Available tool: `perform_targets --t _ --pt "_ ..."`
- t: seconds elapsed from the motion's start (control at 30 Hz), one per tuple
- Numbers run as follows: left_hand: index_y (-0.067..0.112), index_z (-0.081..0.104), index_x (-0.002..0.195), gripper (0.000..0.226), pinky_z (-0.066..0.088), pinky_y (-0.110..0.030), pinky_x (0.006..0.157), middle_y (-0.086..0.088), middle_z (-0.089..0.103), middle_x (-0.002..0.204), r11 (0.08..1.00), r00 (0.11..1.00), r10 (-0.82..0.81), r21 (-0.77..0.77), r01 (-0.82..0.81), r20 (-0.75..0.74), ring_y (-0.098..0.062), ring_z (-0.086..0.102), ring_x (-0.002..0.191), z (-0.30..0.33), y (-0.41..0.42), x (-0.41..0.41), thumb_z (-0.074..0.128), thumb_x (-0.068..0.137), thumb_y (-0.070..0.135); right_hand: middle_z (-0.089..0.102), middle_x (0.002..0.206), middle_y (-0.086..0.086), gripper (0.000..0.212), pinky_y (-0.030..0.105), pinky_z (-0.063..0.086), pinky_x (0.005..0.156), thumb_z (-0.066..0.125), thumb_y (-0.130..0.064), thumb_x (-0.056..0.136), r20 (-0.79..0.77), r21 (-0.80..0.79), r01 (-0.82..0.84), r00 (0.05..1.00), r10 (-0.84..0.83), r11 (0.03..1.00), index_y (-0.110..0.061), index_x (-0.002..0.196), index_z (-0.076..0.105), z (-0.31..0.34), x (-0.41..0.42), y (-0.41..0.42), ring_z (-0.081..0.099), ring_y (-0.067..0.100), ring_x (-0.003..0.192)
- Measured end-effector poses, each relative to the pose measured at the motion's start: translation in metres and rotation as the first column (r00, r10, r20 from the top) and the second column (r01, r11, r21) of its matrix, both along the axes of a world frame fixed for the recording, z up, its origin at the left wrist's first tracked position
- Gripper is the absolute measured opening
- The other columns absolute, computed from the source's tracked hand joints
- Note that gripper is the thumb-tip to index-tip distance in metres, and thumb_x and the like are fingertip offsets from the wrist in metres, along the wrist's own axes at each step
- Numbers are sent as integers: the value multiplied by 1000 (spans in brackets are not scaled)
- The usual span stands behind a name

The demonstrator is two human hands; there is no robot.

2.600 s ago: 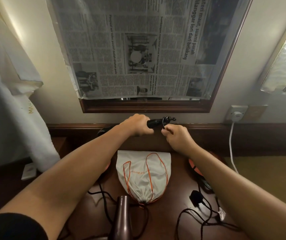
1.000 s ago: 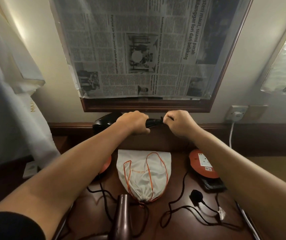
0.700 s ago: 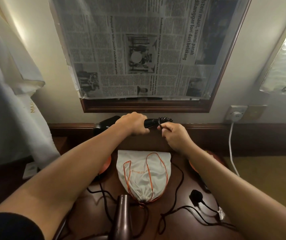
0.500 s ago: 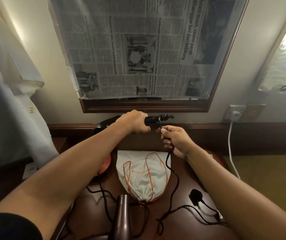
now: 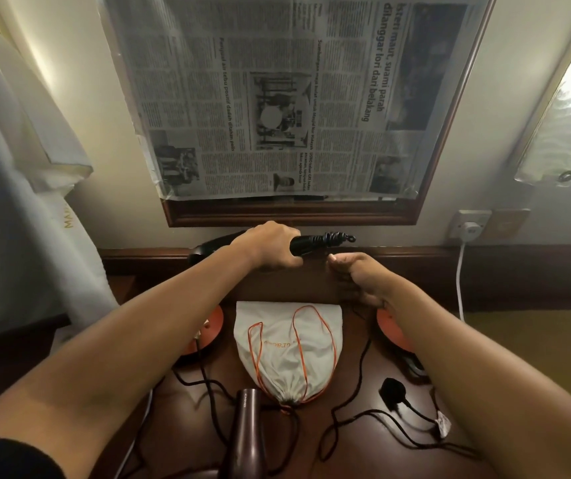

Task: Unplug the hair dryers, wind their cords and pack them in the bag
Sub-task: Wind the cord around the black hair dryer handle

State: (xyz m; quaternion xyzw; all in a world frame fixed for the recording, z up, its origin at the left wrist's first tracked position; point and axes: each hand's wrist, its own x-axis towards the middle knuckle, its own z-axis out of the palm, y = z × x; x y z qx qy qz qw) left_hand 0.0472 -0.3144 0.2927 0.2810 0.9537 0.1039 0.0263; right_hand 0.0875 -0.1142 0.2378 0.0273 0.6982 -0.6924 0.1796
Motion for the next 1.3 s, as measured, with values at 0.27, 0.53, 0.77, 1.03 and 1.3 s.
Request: perform_targets --t 0.27,0.53,0.77,1.03,1.3 --pt "28 53 91 18 48 -30 68 8 53 77 998 998 -57 -35 56 -4 -16 57 77 -2 1 1 66 83 36 45 55 6 30 25 36 41 54 -22 94 -188 639 55 978 87 767 -1 75 66 35 -16 22 39 17 41" --pt "28 56 103 24 47 -31 68 6 55 84 988 997 -31 -155 21 -65 -15 55 78 1 10 7 63 84 40 63 61 6 34 28 43 56 71 -40 81 -348 821 168 905 245 545 -10 65 69 67 -34 25 53 13 57" --pt "26 59 107 23 41 -31 62 0 61 93 983 987 11 -181 -40 -158 -17 52 74 -8 13 7 61 86 35 70 80 15 27 39 55 73 71 -30 84 -450 819 259 843 294 512 -3 82 72 80 -27 0 65 25 77" --pt "21 56 119 37 42 -31 66 2 55 90 970 990 69 -224 -95 -120 -17 53 78 -14 12 7 61 88 40 68 87 8 24 37 53 73 52 -27 94 -509 830 333 781 363 448 -12 87 70 59 -8 -29 62 26 81" --pt "24 54 97 22 44 -35 69 0 59 94 974 984 180 -134 -181 -13 -21 57 81 -12 9 0 60 85 42 59 78 5 24 31 39 61 41 -17 97 -609 727 394 749 262 562 -8 88 62 36 11 -36 55 23 71"
